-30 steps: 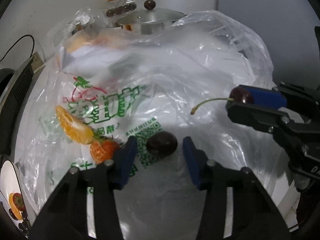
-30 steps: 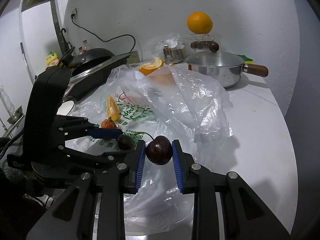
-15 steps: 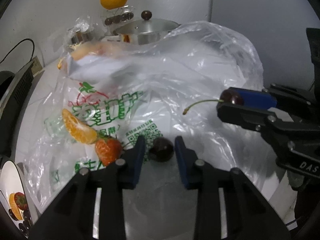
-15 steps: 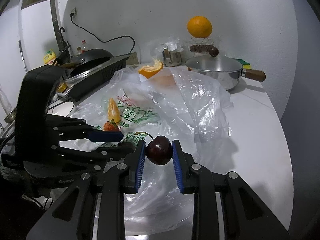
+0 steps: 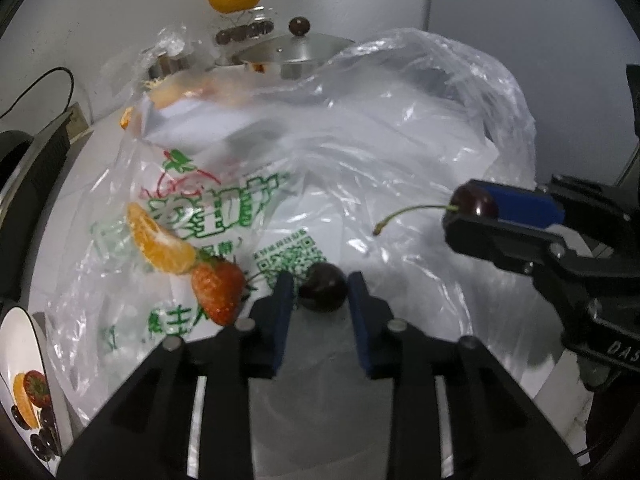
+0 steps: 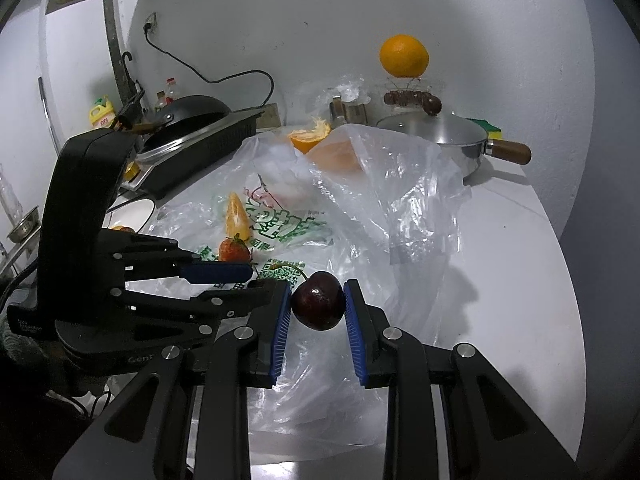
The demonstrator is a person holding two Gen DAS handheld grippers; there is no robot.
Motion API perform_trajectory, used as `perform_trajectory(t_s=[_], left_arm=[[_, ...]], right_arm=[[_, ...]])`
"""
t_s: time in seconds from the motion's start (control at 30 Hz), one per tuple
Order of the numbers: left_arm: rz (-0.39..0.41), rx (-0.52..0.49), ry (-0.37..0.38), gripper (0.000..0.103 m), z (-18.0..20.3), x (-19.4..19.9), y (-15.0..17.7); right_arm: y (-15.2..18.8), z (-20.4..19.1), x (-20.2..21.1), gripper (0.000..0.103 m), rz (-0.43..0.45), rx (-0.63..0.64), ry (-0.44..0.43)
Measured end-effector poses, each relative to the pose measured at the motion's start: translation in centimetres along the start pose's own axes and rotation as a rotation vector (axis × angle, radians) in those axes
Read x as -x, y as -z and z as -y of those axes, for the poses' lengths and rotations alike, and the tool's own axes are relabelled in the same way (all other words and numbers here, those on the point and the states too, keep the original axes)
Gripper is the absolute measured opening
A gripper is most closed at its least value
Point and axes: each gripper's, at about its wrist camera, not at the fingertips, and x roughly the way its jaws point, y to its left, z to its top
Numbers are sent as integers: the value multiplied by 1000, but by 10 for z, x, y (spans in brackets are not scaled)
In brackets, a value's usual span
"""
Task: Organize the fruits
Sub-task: 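Close the left gripper on another cherry while the right gripper holds its cherry, then carry both held cherries over to the white plate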
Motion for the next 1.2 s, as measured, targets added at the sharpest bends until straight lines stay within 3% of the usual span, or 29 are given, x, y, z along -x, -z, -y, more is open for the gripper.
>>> perform_trajectory(t_s=[0.23, 0.53, 0.9, 1.2], left_arm=[[-44, 31, 8, 32, -4, -18, -2], [-13, 21, 11, 30, -5, -16, -4], [44, 3, 18, 30, -7, 18, 1], [107, 14, 31, 30, -18, 59, 12]], right_arm=[[0, 10, -4, 28, 0, -11, -6], [1, 15, -7, 28, 0, -24, -8], [-4, 0, 4, 28, 21, -2, 1], [-13, -35, 18, 28, 44, 45, 8]])
